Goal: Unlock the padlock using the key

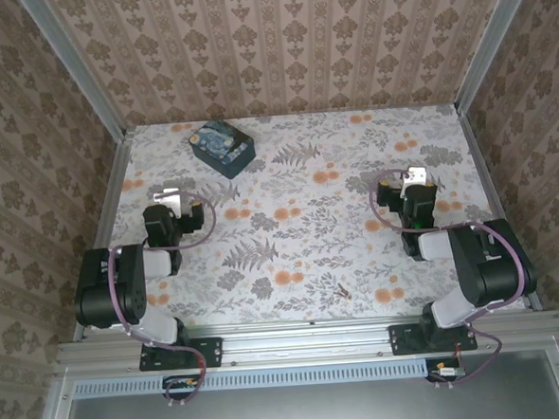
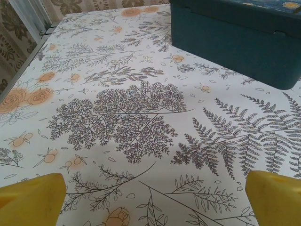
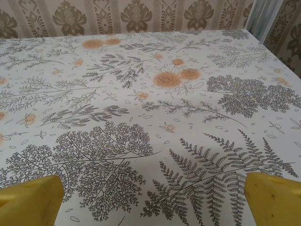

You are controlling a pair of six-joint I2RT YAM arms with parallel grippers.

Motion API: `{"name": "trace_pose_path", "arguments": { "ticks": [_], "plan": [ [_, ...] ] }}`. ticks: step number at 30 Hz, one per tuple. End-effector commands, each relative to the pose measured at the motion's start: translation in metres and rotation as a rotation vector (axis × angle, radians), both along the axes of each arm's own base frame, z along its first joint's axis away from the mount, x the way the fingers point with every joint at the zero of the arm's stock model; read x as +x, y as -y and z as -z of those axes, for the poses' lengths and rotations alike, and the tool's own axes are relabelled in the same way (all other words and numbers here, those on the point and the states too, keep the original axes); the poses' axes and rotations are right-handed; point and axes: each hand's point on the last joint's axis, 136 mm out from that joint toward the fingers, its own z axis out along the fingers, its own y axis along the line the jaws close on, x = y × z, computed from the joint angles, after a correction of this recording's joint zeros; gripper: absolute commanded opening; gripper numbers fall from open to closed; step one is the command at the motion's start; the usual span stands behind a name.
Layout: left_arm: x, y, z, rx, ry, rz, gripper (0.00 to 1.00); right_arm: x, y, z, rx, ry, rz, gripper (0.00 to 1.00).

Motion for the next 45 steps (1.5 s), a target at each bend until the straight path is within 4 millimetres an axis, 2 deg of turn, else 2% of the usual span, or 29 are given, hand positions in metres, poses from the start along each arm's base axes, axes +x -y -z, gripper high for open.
{"name": "trace_pose_path", "arguments": {
  "ticks": [1,24,27,30,32,34,36,39,43,45],
  "plan": [
    [0.007,0.000,-0.014,0.005,0.046,0.010,1.00,-0.001,0.004,-0.004,0.006,0.027,0.030,1.00],
    [0.008,-0.001,-0.013,-0.013,0.042,0.012,1.00,0.001,0.000,-0.003,0.006,0.017,0.005,1.00],
    [0.012,-0.007,-0.024,-0.048,-0.004,0.006,1.00,0.001,0.000,-0.004,0.007,0.022,0.005,1.00],
    [0.023,-0.037,-0.046,-0.095,-0.130,-0.163,1.00,0.000,0.002,-0.009,0.004,0.024,0.020,1.00],
    [0.031,-0.041,-0.063,-0.181,-0.177,-0.224,1.00,0.002,-0.006,-0.016,-0.015,0.025,-0.024,1.00],
    [0.039,-0.031,-0.069,-0.269,-0.247,-0.259,1.00,0.004,-0.014,-0.027,-0.037,-0.063,-0.020,1.00],
    [0.044,-0.018,-0.072,-0.352,-0.316,-0.331,1.00,0.004,-0.016,-0.046,0.021,-0.137,-0.013,1.00],
    [0.056,0.014,-0.073,-0.468,-0.383,-0.379,0.99,0.003,-0.039,-0.065,0.055,-0.165,-0.106,1.00],
    [0.098,0.053,-0.065,-0.656,-0.403,-0.343,0.98,-0.007,-0.061,-0.080,0.093,-0.198,-0.160,1.00],
    [0.117,0.066,-0.057,-0.679,-0.426,-0.333,0.97,-0.013,-0.078,-0.082,0.095,-0.198,-0.198,1.00]
  ]
}}
